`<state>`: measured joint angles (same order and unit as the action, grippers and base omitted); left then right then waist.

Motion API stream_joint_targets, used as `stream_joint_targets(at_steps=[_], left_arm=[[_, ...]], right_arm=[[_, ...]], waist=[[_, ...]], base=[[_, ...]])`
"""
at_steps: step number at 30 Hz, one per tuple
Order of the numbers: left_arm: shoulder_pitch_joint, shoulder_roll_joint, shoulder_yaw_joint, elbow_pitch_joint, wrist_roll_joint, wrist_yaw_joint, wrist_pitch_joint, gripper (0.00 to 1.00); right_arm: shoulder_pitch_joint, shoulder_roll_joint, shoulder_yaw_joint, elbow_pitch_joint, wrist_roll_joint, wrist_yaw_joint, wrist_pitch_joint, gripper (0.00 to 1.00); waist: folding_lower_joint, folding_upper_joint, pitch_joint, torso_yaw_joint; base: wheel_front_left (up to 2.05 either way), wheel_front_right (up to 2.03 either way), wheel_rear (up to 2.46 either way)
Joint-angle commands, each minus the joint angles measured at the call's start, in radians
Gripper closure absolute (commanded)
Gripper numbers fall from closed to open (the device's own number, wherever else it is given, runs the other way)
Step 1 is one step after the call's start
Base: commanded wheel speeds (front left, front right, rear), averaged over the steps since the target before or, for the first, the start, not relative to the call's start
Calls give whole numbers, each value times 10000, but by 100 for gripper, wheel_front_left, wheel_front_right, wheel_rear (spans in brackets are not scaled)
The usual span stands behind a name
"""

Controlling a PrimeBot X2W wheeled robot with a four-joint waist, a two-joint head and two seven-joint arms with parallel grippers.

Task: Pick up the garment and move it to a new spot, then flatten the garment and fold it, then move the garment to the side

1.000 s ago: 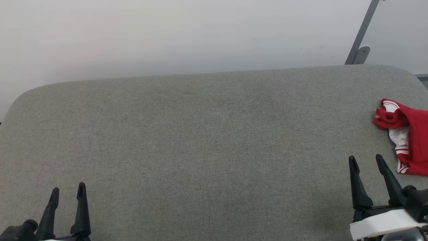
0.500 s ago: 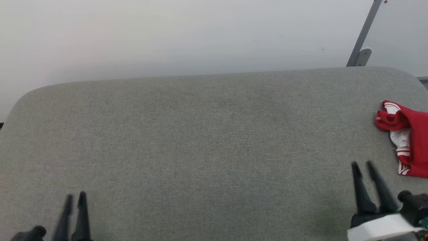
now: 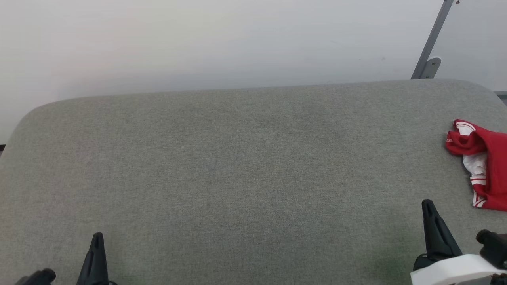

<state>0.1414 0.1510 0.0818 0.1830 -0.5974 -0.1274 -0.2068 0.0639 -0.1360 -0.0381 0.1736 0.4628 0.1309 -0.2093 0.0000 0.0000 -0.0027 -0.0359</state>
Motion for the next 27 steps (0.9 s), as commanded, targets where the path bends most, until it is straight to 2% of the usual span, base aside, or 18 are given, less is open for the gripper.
stream_joint_targets(at_steps=[1, 27], left_arm=[[-401, 9, 73, -101, -644, -7, 172, 100], [-1127, -319, 163, 121, -3756, -18, 1170, 100]], right_arm=[[-358, -1, -88, -77, 708, 0, 189, 100], [-845, 275, -313, 167, 4233, 0, 1189, 100]], waist=[[0, 0, 2, 10], [0, 0, 14, 89]], base=[[0, 0, 0], [0, 0, 0]])
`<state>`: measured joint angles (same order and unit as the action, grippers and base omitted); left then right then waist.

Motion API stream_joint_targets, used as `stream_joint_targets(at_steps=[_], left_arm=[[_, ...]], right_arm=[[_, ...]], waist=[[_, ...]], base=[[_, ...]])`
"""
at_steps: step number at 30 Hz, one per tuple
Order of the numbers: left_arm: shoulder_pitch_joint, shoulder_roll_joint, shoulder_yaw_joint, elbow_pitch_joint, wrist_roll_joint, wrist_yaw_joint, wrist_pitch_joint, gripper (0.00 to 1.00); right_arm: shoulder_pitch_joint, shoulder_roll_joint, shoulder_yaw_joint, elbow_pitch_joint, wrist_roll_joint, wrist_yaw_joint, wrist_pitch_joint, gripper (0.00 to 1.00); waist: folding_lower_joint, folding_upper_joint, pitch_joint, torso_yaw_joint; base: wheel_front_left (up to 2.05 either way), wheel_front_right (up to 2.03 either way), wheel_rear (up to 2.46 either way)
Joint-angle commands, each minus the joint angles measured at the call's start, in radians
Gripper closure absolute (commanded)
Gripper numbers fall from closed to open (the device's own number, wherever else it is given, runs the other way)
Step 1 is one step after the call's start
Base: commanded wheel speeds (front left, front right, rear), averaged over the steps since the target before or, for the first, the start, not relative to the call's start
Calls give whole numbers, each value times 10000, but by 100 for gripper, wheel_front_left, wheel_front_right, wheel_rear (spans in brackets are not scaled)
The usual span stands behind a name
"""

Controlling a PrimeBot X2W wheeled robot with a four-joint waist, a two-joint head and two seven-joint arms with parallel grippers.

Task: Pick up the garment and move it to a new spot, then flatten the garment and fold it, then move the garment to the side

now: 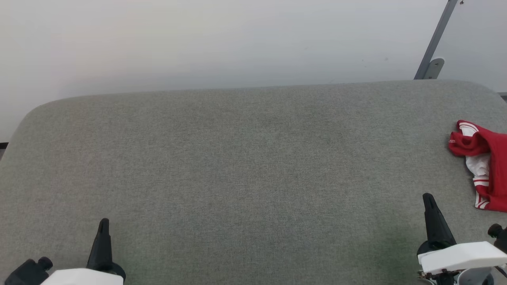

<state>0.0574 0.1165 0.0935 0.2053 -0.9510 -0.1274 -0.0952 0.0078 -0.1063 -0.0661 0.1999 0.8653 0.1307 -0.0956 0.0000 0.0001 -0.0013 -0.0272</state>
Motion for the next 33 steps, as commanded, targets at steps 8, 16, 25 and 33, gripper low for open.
stream_joint_targets(at_steps=[8, 16, 25, 33], left_arm=[[-481, -51, 72, -40, -1041, -22, 323, 100], [-660, -139, 94, 17, -1808, -26, 570, 100], [-846, -233, 119, 81, -2612, -30, 826, 100], [-962, -296, 137, 129, -3183, -34, 1015, 100]], right_arm=[[-396, 56, -98, -21, 1150, 1, 321, 100], [-518, 130, -159, 43, 2019, 1, 568, 100], [-648, 203, -211, 105, 2921, 1, 824, 100], [-716, 252, -244, 142, 3575, 1, 1016, 100]], waist=[[0, -1, 4, 26], [0, -1, 8, 52], [0, -1, 13, 80], [0, -1, 17, 102]], base=[[0, 0, 0], [0, 0, 0], [0, 0, 0], [0, 0, 0]])
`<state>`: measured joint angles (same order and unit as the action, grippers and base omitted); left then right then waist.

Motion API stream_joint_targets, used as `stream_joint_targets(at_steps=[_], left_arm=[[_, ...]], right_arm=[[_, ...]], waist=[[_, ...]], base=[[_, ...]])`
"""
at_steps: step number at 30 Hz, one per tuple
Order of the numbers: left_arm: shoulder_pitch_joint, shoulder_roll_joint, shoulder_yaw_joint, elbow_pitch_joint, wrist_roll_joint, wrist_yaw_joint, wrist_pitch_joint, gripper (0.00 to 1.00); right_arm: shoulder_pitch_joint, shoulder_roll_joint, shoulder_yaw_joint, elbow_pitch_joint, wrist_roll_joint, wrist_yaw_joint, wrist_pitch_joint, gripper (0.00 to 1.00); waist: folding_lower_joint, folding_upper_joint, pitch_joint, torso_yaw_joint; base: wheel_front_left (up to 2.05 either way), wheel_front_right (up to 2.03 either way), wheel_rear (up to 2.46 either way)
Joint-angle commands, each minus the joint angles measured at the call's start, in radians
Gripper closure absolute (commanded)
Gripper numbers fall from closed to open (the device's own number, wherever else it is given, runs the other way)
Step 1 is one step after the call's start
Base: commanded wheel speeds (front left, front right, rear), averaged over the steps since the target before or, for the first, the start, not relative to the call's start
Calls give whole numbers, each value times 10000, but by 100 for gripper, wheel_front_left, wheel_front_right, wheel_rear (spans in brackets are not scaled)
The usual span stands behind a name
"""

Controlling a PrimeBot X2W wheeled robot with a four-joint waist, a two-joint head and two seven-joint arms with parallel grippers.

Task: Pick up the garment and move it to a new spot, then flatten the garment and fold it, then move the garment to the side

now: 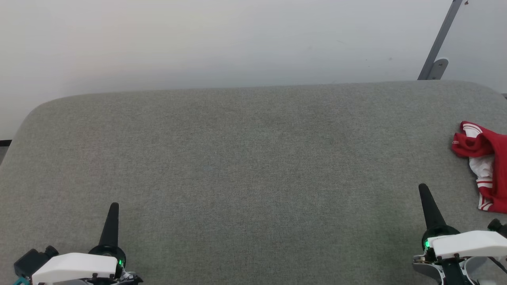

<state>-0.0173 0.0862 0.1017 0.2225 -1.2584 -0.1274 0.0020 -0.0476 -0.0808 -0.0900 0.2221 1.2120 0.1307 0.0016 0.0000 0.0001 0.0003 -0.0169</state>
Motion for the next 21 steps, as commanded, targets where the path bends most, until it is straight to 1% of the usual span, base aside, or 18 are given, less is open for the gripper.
stream_joint_targets(at_steps=[1, 21], left_arm=[[-240, -1, 56, -38, -193, -34, 66, 100], [-550, -150, 96, 76, -1630, -44, 542, 100]], right_arm=[[-171, 5, -10, -71, 197, 1, 71, 100], [-385, 139, -122, 59, 1843, 1, 549, 100]], waist=[[0, -1, 0, 2], [0, -1, 11, 65]], base=[[0, 0, 0], [0, 0, 0]])
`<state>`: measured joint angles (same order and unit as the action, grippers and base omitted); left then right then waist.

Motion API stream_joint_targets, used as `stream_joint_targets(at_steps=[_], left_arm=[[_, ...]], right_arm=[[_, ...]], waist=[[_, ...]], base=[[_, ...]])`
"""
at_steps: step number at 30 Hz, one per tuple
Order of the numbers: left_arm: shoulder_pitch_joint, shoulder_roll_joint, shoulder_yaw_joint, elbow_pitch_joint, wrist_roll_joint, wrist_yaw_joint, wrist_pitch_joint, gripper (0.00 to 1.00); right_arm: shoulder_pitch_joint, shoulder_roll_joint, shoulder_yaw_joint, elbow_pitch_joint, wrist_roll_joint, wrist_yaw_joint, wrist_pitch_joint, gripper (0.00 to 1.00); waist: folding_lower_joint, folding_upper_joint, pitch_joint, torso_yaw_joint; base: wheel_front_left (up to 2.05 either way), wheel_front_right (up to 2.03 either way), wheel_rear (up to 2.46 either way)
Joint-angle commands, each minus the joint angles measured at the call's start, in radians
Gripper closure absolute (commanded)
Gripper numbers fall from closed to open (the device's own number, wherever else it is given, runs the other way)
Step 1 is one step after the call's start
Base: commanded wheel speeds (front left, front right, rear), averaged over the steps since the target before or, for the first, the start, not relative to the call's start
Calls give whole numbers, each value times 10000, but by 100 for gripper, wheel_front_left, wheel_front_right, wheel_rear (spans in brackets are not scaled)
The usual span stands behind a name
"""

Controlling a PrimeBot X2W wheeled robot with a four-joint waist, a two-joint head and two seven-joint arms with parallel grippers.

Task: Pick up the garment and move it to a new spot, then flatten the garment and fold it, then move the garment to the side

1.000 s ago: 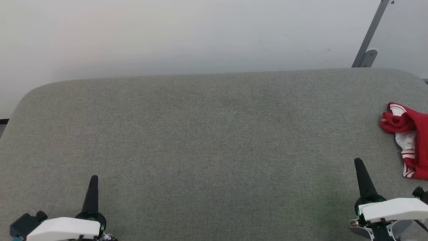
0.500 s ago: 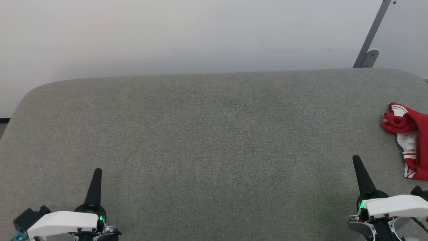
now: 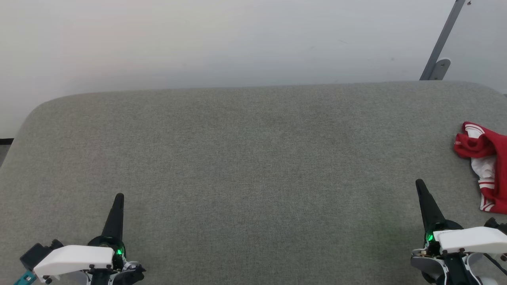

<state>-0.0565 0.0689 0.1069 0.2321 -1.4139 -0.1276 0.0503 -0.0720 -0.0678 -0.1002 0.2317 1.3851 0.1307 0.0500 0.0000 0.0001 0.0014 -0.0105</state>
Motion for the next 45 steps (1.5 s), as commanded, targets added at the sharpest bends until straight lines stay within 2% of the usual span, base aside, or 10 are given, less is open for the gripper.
stream_joint_targets(at_steps=[1, 33, 45], left_arm=[[-181, 16, 46, -15, -134, -41, 74, 100], [-606, -201, 94, 136, -2014, -56, 678, 100], [-593, -187, 94, 133, -1994, -57, 673, 100]], right_arm=[[-156, 16, -26, -32, 182, 1, 81, 100], [-427, 196, -162, 152, 2318, 0, 682, 100], [-390, 189, -155, 151, 2285, 0, 679, 100]], waist=[[0, -1, 0, 4], [0, -1, 17, 104], [0, -1, 17, 105]], base=[[0, 0, 0], [0, 0, 0], [0, 0, 0]])
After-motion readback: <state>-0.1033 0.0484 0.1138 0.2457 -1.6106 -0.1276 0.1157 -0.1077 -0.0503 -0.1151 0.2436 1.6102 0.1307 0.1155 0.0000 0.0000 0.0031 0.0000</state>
